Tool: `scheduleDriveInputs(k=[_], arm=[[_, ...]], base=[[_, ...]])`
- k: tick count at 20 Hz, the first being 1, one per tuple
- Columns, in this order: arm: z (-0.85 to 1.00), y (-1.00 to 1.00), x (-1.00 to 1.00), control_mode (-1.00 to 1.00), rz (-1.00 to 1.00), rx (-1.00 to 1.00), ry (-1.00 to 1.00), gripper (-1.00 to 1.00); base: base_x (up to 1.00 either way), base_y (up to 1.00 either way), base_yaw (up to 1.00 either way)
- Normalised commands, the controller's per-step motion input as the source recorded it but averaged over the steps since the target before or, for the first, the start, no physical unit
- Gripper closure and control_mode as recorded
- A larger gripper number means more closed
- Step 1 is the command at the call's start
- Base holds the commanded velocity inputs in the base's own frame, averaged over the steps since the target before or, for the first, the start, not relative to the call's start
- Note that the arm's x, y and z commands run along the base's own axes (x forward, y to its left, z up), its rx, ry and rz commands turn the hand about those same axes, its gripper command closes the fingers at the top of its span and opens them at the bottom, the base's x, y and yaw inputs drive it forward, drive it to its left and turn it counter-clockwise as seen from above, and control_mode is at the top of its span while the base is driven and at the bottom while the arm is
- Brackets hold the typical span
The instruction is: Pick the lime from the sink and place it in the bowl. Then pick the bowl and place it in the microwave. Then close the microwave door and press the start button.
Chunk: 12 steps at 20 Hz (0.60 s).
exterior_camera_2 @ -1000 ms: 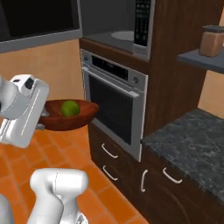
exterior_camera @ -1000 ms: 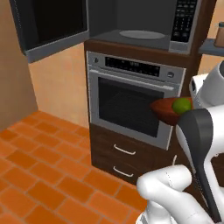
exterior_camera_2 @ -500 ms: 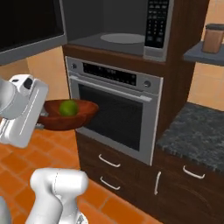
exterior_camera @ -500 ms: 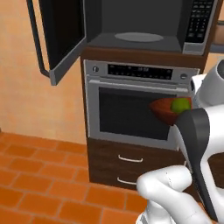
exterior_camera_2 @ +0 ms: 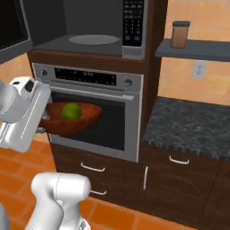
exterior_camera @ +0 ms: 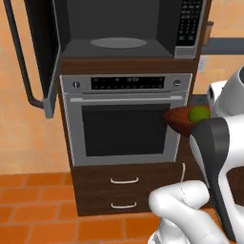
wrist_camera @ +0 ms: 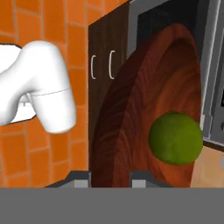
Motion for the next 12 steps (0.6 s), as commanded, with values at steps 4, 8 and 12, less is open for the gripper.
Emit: scheduleDriveInputs(k=[4,8,12], arm=[[0.00,0.00,0.00,1.00,0.00,0.00,0.00,1.00],[0.00,0.00,0.00,1.00,0.00,0.00,0.00,1.00],[0.00,0.00,0.00,1.00,0.00,0.00,0.00,1.00]], base=[[0.66,0.90,-0.14],[0.55,0.44,-0.09],[0.22,0.00,-0.09]])
